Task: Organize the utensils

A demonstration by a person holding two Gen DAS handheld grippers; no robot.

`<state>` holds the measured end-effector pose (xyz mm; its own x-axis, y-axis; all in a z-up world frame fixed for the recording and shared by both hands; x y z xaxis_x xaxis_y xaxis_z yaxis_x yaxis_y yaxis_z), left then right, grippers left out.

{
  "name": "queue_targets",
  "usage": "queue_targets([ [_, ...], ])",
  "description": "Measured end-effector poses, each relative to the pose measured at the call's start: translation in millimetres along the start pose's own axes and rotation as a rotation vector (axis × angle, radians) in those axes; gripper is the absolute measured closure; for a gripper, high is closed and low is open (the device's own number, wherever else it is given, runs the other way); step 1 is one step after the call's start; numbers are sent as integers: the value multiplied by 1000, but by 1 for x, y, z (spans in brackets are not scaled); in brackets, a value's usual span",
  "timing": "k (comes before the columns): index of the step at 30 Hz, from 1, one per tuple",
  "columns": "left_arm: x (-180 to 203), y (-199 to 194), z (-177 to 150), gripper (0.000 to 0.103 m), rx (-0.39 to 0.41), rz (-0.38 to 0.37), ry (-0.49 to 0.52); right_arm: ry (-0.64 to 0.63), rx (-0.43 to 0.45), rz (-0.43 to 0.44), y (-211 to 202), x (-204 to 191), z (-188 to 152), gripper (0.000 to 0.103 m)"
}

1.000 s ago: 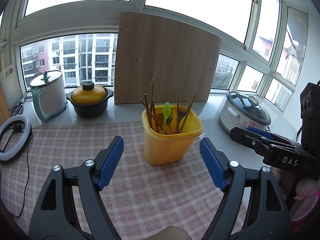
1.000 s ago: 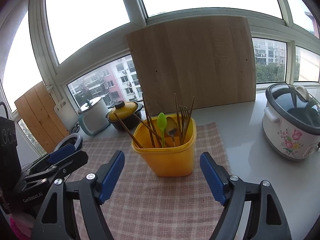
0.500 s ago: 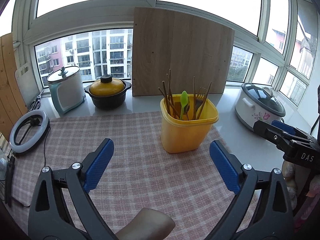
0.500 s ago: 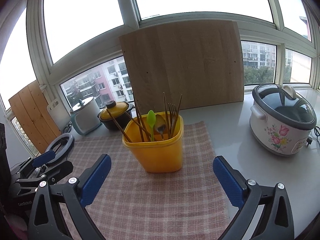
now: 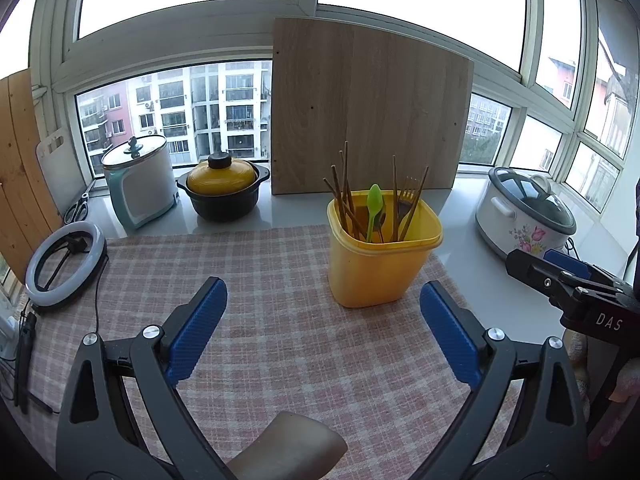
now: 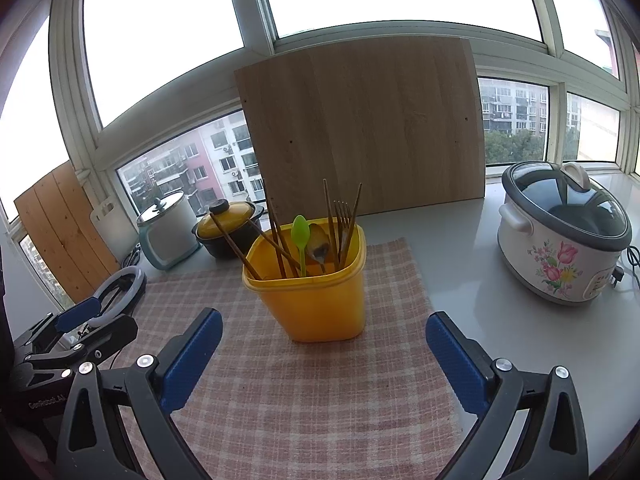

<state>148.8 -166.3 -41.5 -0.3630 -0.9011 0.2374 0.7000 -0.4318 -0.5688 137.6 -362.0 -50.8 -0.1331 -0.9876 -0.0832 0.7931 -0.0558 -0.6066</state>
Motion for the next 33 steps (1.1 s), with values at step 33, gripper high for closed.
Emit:
queue_targets([
  [33,-5,1,0,4,-17,8,9,34,-51,-9,4,1,-14,0],
])
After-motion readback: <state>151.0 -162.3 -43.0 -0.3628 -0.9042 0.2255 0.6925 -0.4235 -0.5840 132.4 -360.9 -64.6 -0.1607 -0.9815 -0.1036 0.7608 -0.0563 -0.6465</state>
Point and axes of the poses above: each gripper's, at about its wrist camera, not at the fingertips, and y roughly the way its jaws point, x to its right, z to its top, the point moved 9 cm from there along y, roughly the way its jaws point, and after that the axes turned 13 degrees about -z, right-handed, at the moved point
